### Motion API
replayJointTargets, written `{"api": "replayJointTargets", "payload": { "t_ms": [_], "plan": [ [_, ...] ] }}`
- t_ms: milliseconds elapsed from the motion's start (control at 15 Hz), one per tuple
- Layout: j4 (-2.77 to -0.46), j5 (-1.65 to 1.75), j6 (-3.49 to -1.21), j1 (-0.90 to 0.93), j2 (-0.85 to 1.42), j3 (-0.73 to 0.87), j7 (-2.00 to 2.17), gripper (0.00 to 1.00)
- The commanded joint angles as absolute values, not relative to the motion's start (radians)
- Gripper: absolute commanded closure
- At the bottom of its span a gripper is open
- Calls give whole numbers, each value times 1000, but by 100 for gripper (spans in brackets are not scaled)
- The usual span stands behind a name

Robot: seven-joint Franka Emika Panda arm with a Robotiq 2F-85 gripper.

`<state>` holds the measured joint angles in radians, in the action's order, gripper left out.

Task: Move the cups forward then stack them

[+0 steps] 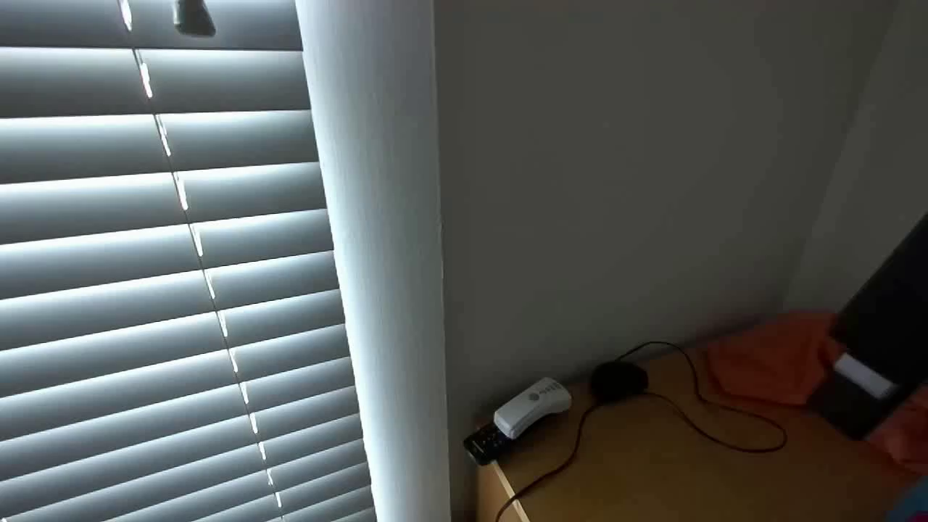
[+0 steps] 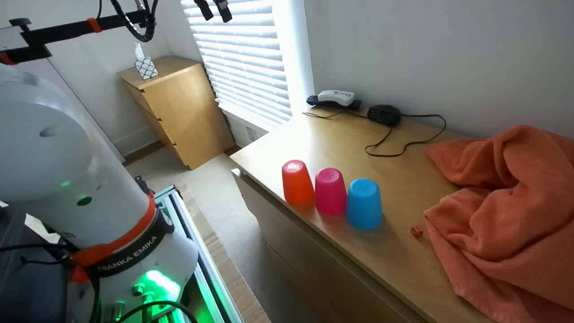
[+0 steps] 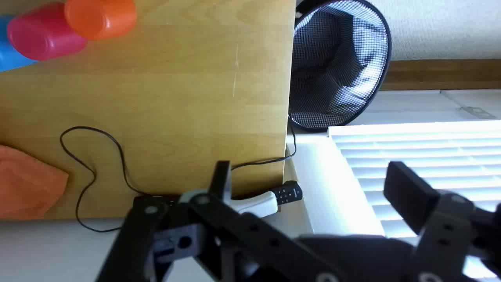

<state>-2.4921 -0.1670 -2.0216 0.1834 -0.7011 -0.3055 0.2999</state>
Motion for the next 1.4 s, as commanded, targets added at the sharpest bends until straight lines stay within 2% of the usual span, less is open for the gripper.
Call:
{"api": "replayJointTargets", "payload": {
  "t_ms": [0, 533, 933, 1333],
  "plan": [
    [-2489, -163, -2019, 188, -699, -301, 303, 0],
    [-2512, -156, -1989, 154, -689, -292, 349, 0],
    [-2652, -154, -2007, 23, -720, -221, 471, 0],
    [-2786, -152, -2069, -74, -699, -108, 425, 0]
  ]
}}
